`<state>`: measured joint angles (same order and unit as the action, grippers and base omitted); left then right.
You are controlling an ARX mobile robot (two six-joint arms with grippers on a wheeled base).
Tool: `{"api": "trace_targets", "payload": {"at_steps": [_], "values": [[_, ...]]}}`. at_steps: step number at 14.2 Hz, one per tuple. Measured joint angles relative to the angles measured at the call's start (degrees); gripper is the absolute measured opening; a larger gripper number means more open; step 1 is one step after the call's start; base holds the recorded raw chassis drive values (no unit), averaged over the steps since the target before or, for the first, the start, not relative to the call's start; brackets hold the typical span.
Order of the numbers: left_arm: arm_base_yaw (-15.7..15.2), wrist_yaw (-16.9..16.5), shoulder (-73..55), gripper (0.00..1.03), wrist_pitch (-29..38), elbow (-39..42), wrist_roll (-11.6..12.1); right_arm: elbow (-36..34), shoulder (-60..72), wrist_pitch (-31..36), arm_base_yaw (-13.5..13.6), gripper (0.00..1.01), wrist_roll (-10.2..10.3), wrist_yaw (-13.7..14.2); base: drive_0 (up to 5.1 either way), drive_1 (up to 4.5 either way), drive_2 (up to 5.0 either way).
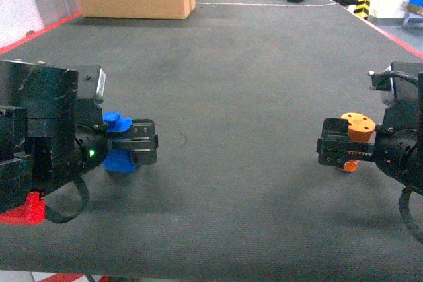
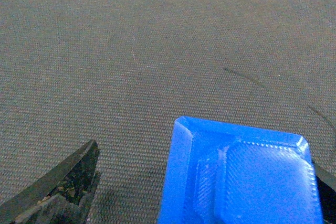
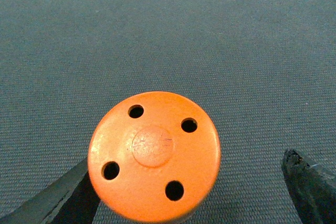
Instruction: Sort blue parts and orange caps into right shelf containers
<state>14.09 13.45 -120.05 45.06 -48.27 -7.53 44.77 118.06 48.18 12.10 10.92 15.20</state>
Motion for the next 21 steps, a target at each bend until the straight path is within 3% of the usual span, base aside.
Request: {"api": "trace_targets", "payload": {"at_steps": [3, 7, 8, 12, 13, 15, 16, 17, 18, 19, 21], "values": [[0.07, -0.39, -2.51, 0.98, -0.98, -2.49, -0.07, 6.69, 5.51, -3.17, 0.66, 0.98, 0.33, 0.68, 0.0, 0.0, 0.0], [0.44, -0.72, -2.97, 0.98, -1.99, -3.96, -1.36, 7.54, 6.75, -3.52, 0.66, 0.97, 1.81, 1.84, 0.0, 0.0, 0.0], [0.44, -0.85, -2.97, 0.95, -2.03, -4.07, -1.6, 7.67, 6.75, -3.17, 0.66, 0.89, 1.86, 2.01, 0.0, 0.0, 0.0], [0.5, -0.42, -3.13, 0.58, -2.29, -4.13, -1.73, 7.39, 7.43, -2.36, 0.66, 0.5, 0.85, 3.28, 0.0, 0.0, 0.0], [0.55, -0.37, -3.13, 0.49, -2.16, -4.13, -1.73, 6.91, 7.43, -1.49, 0.66, 0.45, -0.04, 3.37, 0.0, 0.0, 0.0], [0.66, 1.18, -2.78, 0.42, -0.04, -2.45, -1.79, 4.22, 6.16, 0.68, 0.63, 0.45, -1.25, 3.69, 0.0, 0.0, 0.0], [0.66, 5.33, 3.45, 0.42, 5.57, 4.24, -1.97, -2.36, -1.88, 4.57, 0.48, 0.45, -3.21, 4.11, 0.0, 0.0, 0.0], [0.24, 10.67, 19.45, 0.42, 13.94, 15.32, 0.72, -13.97, -19.47, 4.5, -0.28, 0.45, -6.08, 5.57, 0.0, 0.0, 0.0], [-0.22, 15.41, 37.88, 0.42, 11.13, 27.87, 4.09, -26.75, -45.59, -6.1, -0.52, 0.44, -8.22, 6.32, 0.0, 0.0, 0.0], [0.55, 16.48, 49.88, 0.42, 7.02, 29.0, 5.2, -30.75, -64.7, -17.49, 0.07, 0.44, -8.24, 8.04, 0.0, 0.0, 0.0], [1.99, 17.53, 58.25, 0.42, 4.42, 29.0, 5.75, -31.63, -81.33, -29.22, 2.56, 0.44, -8.26, 11.93, 0.0, 0.0, 0.0]]}}
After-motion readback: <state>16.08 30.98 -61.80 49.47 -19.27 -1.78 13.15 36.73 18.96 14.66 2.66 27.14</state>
